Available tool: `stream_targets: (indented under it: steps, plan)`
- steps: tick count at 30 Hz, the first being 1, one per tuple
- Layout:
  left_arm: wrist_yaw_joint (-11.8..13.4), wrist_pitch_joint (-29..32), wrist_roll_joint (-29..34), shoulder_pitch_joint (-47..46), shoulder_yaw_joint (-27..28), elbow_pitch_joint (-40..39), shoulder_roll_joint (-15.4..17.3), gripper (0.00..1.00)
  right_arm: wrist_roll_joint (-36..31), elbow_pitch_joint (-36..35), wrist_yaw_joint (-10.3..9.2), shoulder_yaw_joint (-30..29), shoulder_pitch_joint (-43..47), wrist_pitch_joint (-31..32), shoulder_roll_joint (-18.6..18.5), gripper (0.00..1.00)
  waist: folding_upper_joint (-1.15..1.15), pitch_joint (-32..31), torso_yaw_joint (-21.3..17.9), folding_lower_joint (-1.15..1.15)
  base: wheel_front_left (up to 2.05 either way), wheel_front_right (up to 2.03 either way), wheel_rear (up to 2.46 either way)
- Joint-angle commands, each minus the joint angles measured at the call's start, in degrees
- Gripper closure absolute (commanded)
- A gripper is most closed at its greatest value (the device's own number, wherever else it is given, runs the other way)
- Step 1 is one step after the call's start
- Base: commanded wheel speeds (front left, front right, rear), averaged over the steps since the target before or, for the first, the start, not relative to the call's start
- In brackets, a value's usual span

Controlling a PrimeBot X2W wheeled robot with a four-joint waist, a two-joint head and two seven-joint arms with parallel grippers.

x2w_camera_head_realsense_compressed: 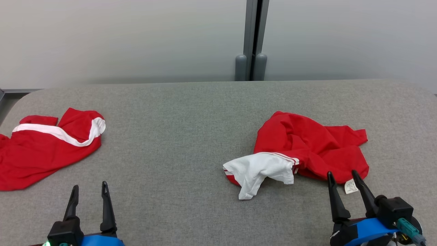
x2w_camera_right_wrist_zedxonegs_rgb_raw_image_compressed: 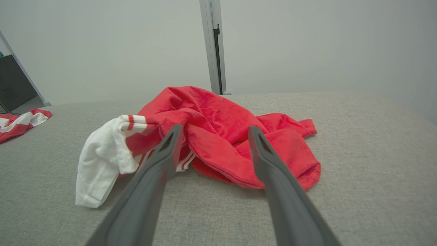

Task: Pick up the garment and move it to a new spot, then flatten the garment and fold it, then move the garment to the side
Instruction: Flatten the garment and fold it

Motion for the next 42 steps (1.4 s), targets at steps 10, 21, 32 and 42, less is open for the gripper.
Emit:
stream_targets:
  steps: [10, 21, 32, 42]
  plan:
    - [-2.7, -0.2, -0.4, -2.8, -4.0, 0.6, -0.4, 0.0, -0.3, -0.2, 0.02, 0.2, -0.7, -0.2, -0.2, 0.0, 0.0, 1.2, -0.7, 0.0, 0.0, 0.0, 0.0]
    - [-5.7, -0.2, -0.1, -11.5, -23.7, 7.3, -0.5, 0.0, 0.3, -0.5, 0.03, 0.5, -2.9, -0.2, -0.2, 0.0, 0.0, 4.5, -4.8, 0.0, 0.0, 0.0, 0.0]
    - [-5.8, -0.2, -3.2, -17.0, -36.1, 17.7, -0.4, 0.0, 1.4, -0.5, 0.03, 0.3, -4.2, -0.2, -0.1, 0.0, 0.0, 7.4, -10.1, 0.0, 0.0, 0.0, 0.0]
    - [-5.8, -0.2, -7.3, -21.0, -36.7, 25.1, -0.5, 1.0, 1.7, -0.7, 0.03, 0.3, -4.9, -0.2, -0.1, 0.0, 0.0, 8.4, -11.7, 0.0, 0.0, 0.0, 0.0]
